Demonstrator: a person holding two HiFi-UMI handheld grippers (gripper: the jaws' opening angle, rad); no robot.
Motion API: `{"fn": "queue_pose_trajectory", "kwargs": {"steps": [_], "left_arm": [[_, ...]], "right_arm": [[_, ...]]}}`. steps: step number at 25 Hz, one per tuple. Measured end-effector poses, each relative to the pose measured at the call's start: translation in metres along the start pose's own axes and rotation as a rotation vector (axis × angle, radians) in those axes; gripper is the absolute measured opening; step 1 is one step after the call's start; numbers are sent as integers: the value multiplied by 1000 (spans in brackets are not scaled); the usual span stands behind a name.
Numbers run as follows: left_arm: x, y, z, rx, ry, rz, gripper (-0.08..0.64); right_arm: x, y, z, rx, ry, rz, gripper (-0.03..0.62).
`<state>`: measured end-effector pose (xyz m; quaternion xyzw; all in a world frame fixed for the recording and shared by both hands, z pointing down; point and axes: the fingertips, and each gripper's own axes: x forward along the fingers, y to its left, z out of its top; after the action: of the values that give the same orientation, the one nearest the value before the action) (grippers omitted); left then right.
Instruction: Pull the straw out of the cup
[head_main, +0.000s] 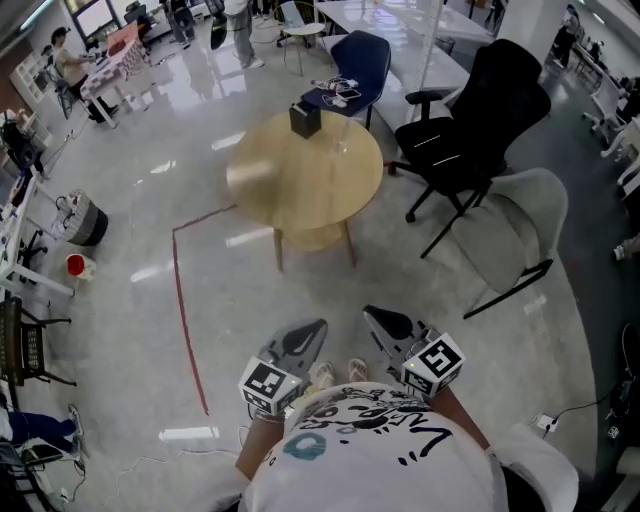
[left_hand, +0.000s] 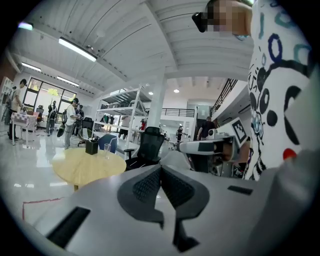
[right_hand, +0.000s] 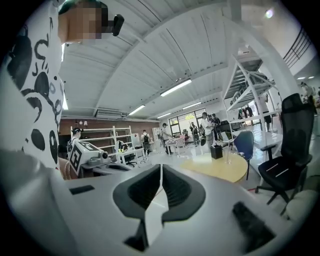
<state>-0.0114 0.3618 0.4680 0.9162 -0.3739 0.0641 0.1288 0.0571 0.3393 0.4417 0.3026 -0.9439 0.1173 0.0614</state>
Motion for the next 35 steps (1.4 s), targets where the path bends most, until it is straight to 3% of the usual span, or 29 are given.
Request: {"fn": "queue_pose_trajectory", "kwargs": {"steps": [8, 23, 35], "left_arm": [[-14, 11, 4, -3, -23, -15, 15], [-52, 39, -30, -50, 23, 10, 15], [-15, 55, -19, -48, 15, 2, 15]], "right_arm": [[11, 14, 5, -15, 10, -25, 29], [37, 39, -5, -11, 12, -15, 29], [50, -2, -3, 3, 26, -13, 29]]}}
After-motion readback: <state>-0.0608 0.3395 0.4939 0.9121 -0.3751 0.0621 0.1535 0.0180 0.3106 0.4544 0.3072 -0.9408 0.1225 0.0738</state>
